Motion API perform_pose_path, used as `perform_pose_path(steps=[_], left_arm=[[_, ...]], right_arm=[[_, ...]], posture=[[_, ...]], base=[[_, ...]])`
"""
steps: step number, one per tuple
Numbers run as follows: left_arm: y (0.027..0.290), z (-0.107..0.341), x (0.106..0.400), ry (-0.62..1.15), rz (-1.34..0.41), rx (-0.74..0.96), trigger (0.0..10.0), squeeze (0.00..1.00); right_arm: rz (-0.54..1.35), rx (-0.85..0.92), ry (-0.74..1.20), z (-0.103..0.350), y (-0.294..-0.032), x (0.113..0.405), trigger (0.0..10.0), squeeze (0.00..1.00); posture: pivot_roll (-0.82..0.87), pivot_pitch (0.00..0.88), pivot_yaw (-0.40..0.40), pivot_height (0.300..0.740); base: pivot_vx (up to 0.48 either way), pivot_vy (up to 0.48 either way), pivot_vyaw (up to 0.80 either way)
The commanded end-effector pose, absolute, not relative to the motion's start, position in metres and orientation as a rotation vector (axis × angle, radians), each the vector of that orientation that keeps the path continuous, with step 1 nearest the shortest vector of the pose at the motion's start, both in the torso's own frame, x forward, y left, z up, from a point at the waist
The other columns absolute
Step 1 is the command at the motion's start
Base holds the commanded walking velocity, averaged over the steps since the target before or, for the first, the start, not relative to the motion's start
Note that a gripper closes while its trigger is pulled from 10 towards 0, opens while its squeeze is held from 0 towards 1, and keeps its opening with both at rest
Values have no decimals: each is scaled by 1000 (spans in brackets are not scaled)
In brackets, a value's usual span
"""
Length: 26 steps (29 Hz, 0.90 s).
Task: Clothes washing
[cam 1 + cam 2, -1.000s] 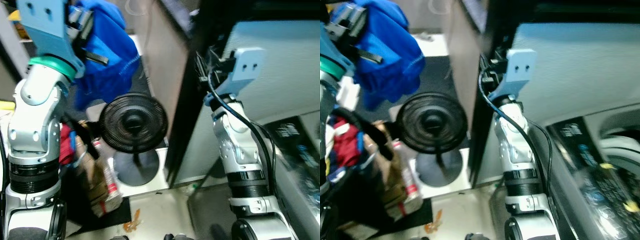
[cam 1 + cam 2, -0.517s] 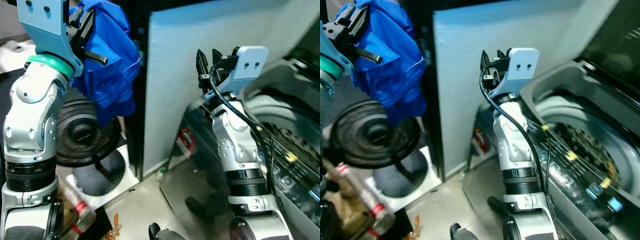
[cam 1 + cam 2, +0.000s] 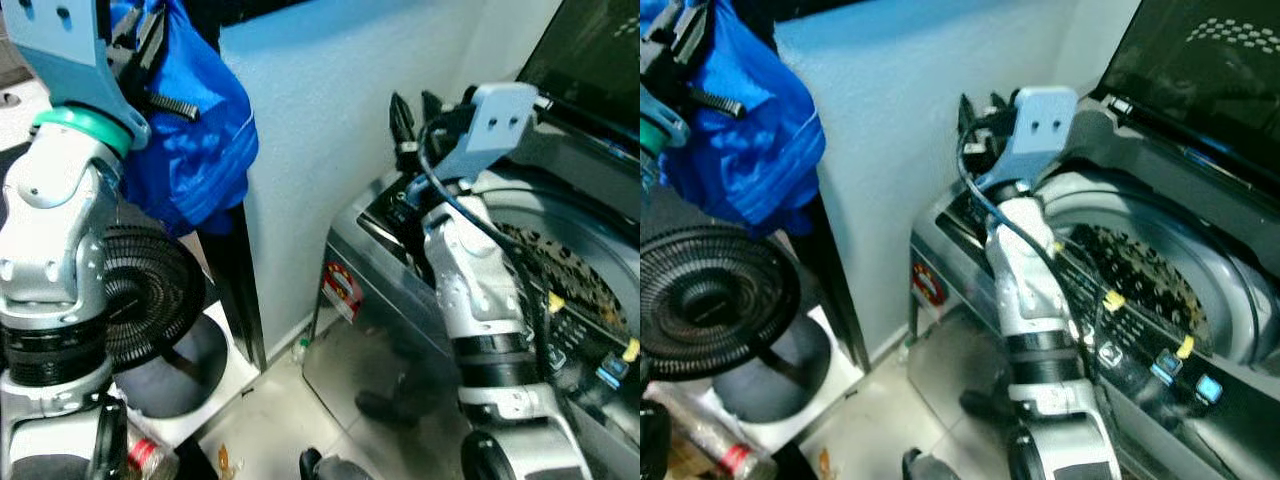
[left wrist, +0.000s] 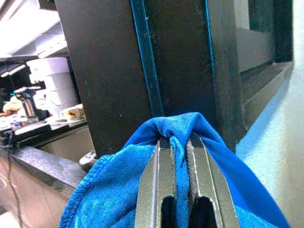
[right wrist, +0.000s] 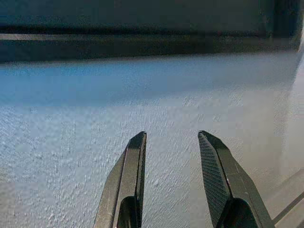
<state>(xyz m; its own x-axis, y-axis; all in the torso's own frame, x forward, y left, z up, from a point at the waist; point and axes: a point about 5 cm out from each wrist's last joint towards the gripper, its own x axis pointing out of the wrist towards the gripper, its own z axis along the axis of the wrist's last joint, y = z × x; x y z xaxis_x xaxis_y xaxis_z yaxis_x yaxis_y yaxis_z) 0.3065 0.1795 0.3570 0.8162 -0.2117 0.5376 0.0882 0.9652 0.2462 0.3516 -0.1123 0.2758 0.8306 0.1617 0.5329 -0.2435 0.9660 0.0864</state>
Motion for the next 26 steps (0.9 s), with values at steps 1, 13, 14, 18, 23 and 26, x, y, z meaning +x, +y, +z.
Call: perform_pose_path(steps=[1,13,14,18,23,26], left_arm=[[173,358,307,-595,-181,224,10000,0],[175,354,308,-582,-179,227,10000,0],[175,352,308,-577,-179,229,10000,0],[174,348,308,-565,-186,241,10000,0],[174,330,311,-505,-180,241,10000,0],[171,330,312,-507,-194,241,10000,0]], right_arm=[[210,165,-532,271,-113,352,10000,0],[194,131,-515,264,-120,353,10000,0],[195,122,-516,264,-122,353,10000,0],[242,102,-525,263,-119,348,10000,0],[254,42,-510,248,-117,339,10000,0],[121,-20,-508,241,-135,343,10000,0]], posture=[[114,62,-6,740],[112,66,-4,740],[110,67,-3,740],[111,69,1,740],[111,68,6,740],[115,63,12,740]], base=[[0,0,-800],[0,0,-800],[0,0,-800],[0,0,-669],[0,0,-191],[0,0,-385]])
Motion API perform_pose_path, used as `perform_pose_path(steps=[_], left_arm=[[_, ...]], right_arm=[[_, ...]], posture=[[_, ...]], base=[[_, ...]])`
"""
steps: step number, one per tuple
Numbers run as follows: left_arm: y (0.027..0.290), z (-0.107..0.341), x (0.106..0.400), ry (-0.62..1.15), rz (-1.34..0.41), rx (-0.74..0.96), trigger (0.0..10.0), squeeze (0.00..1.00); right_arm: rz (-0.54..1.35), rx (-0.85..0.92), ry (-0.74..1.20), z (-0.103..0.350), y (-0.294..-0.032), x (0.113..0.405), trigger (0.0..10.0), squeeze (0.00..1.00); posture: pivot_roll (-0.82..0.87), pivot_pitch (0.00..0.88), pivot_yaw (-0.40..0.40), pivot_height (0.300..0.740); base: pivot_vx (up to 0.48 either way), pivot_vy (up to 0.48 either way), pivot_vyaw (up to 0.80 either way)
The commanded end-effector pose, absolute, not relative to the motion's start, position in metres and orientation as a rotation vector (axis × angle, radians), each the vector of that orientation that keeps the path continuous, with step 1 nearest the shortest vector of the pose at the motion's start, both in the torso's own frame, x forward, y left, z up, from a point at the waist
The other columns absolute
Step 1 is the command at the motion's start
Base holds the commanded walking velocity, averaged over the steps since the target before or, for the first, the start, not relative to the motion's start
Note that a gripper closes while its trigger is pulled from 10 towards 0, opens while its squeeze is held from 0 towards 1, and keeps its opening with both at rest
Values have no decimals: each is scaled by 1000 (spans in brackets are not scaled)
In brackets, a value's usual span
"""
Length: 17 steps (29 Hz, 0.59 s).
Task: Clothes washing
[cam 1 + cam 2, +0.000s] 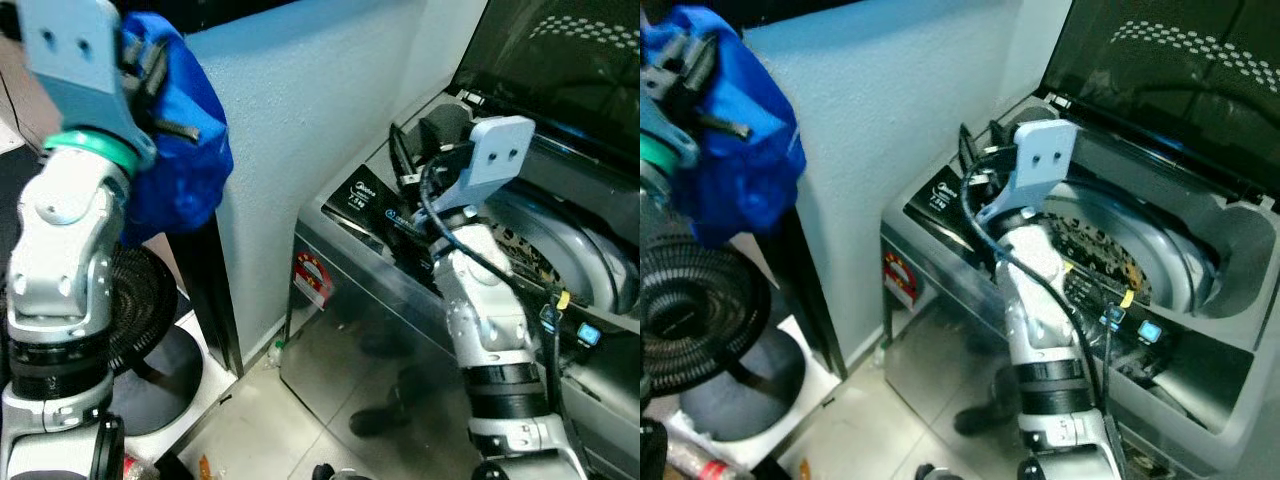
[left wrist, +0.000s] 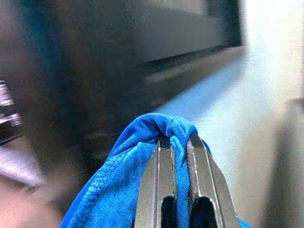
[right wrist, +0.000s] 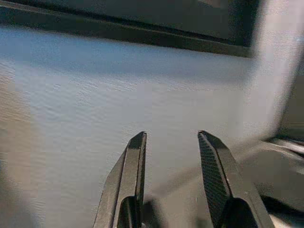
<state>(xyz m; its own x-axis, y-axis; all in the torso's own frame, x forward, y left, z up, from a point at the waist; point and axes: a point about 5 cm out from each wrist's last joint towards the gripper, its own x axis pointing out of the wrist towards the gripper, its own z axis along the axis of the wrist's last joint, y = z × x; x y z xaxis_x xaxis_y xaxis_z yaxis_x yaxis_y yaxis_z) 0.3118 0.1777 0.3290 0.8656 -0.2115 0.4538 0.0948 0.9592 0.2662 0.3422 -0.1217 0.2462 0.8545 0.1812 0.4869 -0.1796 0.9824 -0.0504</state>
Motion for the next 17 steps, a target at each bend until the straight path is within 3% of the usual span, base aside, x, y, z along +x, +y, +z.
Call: perform_pose_path(steps=[1,7,17], left_arm=[[171,330,312,-507,-194,241,10000,0],[173,331,313,-506,-191,242,10000,0],[171,334,312,-525,-197,215,10000,0]], right_arm=[[121,-20,-508,241,-135,343,10000,0],[61,-4,-509,242,-152,340,10000,0],[59,69,-636,282,-140,345,10000,0]], posture=[[115,63,12,740],[101,58,18,740],[111,49,2,740]], base=[[0,0,0],[0,0,-228],[0,0,-800]])
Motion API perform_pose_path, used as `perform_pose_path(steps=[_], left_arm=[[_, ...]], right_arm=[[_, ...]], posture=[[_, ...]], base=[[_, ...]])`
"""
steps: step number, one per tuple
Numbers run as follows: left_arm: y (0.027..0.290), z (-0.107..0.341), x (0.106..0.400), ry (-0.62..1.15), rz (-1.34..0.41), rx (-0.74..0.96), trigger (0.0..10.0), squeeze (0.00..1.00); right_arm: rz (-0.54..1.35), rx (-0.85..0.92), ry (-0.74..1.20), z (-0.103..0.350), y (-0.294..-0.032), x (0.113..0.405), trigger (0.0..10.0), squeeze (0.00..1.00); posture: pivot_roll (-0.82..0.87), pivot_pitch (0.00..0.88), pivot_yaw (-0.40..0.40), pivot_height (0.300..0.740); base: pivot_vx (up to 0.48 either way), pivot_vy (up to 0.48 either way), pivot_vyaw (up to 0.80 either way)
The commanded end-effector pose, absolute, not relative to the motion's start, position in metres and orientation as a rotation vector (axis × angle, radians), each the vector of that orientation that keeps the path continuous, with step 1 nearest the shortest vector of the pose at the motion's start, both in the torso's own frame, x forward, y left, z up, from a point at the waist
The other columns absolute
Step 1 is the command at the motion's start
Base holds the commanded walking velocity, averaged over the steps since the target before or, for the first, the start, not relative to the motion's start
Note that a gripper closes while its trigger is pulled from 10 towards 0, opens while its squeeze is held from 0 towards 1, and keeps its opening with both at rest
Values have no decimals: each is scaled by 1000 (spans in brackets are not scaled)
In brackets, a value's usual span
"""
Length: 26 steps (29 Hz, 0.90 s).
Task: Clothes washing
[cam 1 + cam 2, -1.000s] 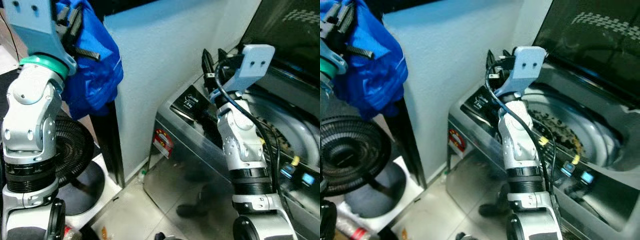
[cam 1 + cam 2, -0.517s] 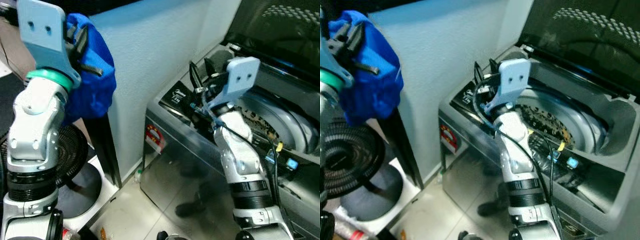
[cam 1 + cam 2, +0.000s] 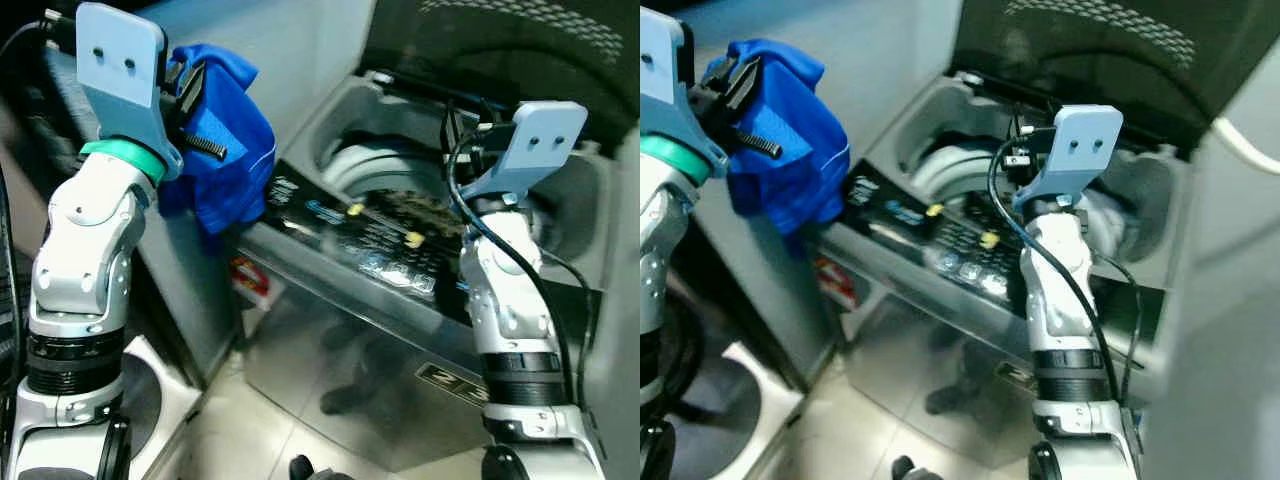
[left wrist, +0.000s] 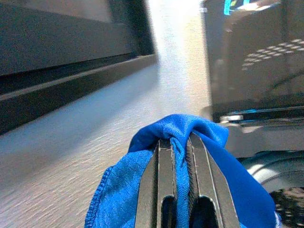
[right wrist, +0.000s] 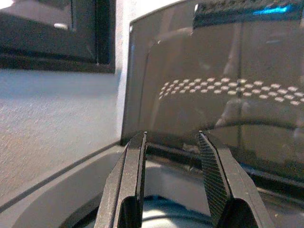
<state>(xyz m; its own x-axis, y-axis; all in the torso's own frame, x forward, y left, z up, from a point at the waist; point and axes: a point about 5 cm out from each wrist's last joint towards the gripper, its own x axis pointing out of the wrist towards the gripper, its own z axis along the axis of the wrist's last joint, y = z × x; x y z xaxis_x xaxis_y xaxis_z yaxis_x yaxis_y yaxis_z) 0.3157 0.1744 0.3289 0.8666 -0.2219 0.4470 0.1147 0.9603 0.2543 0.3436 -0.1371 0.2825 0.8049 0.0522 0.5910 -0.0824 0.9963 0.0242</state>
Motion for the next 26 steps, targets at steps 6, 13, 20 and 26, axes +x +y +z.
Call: perform_pose_path(steps=[6,13,20,26], left_arm=[[172,335,311,-528,-194,211,10000,0],[170,334,311,-531,-201,200,10000,0],[170,334,310,-529,-197,195,10000,0],[171,334,310,-528,-190,187,10000,0]], right_arm=[[73,72,-634,283,-139,345,10000,0],[82,75,-626,283,-137,344,10000,0],[90,80,-619,282,-134,346,10000,0],[84,100,-610,282,-135,347,10000,0]], posture=[[107,50,-4,740],[99,51,-6,740],[103,56,-11,740],[102,58,-12,740]], base=[[0,0,-800],[0,0,-800],[0,0,-800],[0,0,-800]])
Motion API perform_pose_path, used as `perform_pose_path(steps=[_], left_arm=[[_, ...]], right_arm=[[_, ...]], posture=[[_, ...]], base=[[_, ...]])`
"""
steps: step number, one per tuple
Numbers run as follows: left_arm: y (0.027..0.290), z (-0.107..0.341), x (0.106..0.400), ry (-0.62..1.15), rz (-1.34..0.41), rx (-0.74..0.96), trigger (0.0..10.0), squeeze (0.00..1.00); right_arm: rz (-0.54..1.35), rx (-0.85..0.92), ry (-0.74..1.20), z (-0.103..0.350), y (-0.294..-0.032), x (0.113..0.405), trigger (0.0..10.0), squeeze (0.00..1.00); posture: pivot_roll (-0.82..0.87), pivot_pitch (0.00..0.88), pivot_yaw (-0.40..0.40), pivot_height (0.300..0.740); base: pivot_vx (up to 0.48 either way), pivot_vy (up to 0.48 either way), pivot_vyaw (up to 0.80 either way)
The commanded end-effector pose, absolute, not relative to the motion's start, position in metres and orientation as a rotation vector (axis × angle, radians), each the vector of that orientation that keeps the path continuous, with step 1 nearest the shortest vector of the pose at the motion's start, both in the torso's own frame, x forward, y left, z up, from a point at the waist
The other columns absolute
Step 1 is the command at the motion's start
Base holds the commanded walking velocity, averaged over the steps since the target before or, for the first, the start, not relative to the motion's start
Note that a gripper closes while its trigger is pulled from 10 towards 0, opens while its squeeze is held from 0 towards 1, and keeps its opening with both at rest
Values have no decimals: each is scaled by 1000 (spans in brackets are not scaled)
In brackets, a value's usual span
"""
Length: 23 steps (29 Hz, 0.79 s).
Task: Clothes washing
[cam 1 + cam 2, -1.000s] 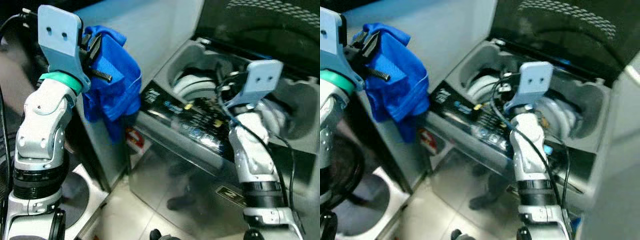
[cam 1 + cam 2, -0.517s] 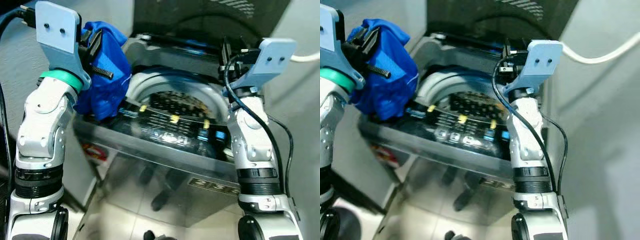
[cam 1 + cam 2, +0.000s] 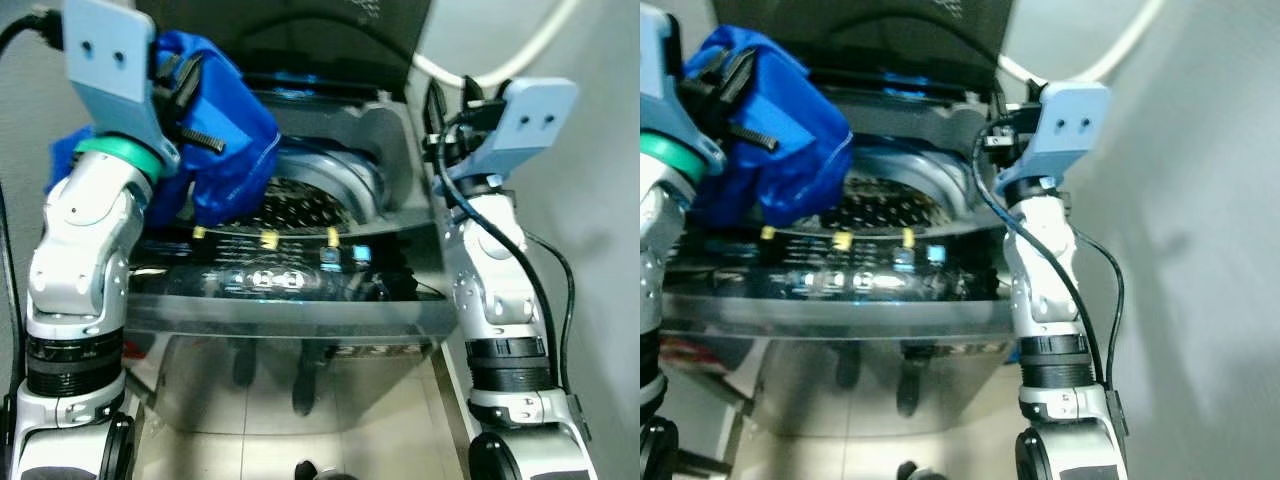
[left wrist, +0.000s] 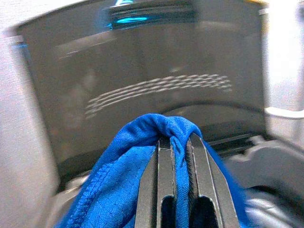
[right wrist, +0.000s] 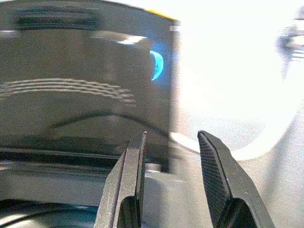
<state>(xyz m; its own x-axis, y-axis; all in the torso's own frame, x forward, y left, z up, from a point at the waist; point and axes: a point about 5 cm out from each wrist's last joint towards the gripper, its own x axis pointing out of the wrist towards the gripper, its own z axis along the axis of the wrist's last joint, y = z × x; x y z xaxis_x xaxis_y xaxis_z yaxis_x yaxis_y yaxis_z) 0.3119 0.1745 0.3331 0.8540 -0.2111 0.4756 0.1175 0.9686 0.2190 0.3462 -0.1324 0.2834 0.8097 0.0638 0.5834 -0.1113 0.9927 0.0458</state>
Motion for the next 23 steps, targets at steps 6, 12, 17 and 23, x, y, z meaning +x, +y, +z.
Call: perform_pose_path(steps=[6,12,17,23], left_arm=[[172,334,310,-526,-181,180,10000,0],[173,335,310,-524,-171,167,10000,0],[173,335,309,-527,-168,166,10000,0],[174,335,310,-531,-160,184,10000,0]], right_arm=[[64,124,-586,279,-138,350,10000,0],[78,90,-573,275,-135,350,10000,0],[85,89,-569,274,-134,350,10000,0],[90,88,-568,275,-133,351,10000,0]], posture=[[102,60,-13,740],[101,62,-15,740],[101,64,-15,740],[101,65,-16,740]], base=[[0,0,-800],[0,406,0],[0,480,0],[0,214,0]])
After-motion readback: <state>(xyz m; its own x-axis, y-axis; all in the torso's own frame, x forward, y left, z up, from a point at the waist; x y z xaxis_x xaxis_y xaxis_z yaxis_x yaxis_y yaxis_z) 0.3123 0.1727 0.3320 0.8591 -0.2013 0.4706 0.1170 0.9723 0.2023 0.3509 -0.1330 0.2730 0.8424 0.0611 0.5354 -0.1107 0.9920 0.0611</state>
